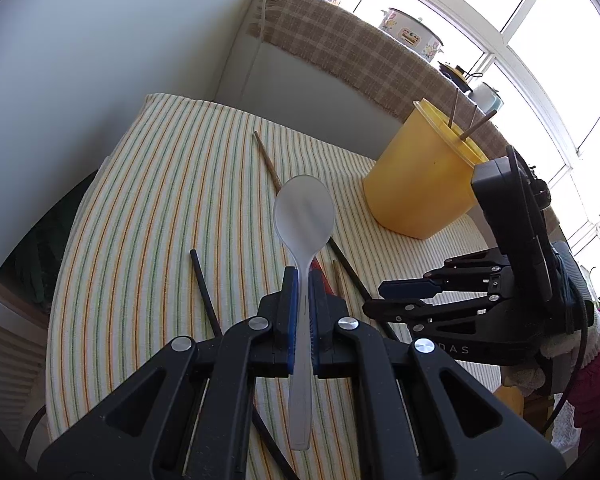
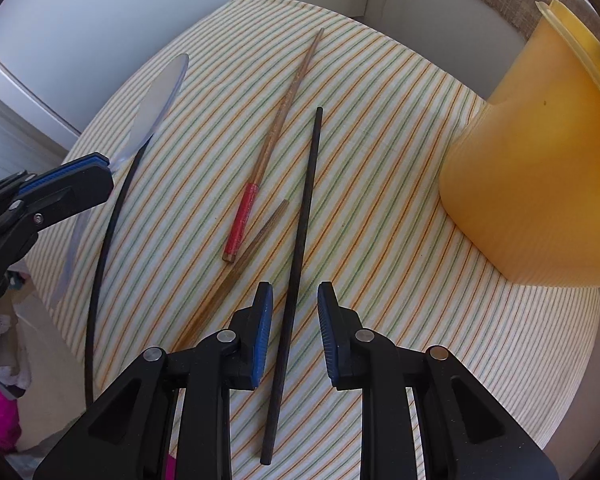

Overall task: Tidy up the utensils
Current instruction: 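Carry the clear spoon in the left tool and black chopstick in the right tool over the bucket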

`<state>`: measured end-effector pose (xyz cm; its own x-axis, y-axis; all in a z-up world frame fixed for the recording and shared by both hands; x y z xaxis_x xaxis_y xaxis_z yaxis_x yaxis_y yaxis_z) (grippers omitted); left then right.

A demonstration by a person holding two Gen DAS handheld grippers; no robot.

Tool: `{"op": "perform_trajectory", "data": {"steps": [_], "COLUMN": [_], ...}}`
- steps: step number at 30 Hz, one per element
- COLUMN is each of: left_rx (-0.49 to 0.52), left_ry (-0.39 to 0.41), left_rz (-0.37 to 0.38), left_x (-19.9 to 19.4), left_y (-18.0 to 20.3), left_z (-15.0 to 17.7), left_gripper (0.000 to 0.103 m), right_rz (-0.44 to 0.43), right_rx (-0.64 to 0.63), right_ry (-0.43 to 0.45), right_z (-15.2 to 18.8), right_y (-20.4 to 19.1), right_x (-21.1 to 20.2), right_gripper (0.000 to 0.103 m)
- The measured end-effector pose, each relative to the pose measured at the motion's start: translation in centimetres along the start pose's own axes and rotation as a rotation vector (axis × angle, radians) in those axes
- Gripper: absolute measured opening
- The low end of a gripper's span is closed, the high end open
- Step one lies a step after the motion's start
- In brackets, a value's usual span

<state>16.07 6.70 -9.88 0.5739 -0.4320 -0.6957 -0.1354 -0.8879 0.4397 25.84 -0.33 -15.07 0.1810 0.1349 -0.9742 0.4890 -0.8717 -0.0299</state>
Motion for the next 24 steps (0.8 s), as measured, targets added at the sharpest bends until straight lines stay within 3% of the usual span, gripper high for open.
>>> {"op": "perform_trajectory", "data": {"steps": [4, 7, 14, 24], "left_rx": [0.001, 0.002, -0.002, 0.026], "left_ry": [0.000, 0.002, 0.029, 0.077], "left_rz": [0.000, 0.000, 0.014, 0.039], "left_x": [-0.1, -0.1, -1.0, -2.3], "left_y": [0.0, 0.0, 0.4, 2.7], "left_z": [0.0, 0.0, -0.5, -1.9], "left_gripper": [0.003, 0.003, 0.003, 0.003], "right_rz": [0.006, 0.004, -0.034, -0.100], "right_rx": [-0.015, -0.025, -0.001, 0.066], "right_ry": [-0.009, -0.009, 0.036, 0.205], "right_z": [-0.4, -0.3, 0.6, 3.5], "right_y": [-0.4, -1.1, -1.1, 1.2], "right_x": [0.6, 0.7, 0.1, -4.5], "right_gripper": [0.019, 0.006, 0.005, 0.005]}}
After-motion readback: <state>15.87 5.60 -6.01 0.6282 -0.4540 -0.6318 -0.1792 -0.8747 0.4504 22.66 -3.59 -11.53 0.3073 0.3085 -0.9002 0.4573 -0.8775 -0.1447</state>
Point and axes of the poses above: each gripper's, at about its wrist camera, not at the fingertips, and x roughly the way its jaws point, y to its right, z to its underside, the point moved 2 cm from there along x, roughly the way its jaws point, and after that the axes turned 1 degree about -x, right-handed, at the moved point
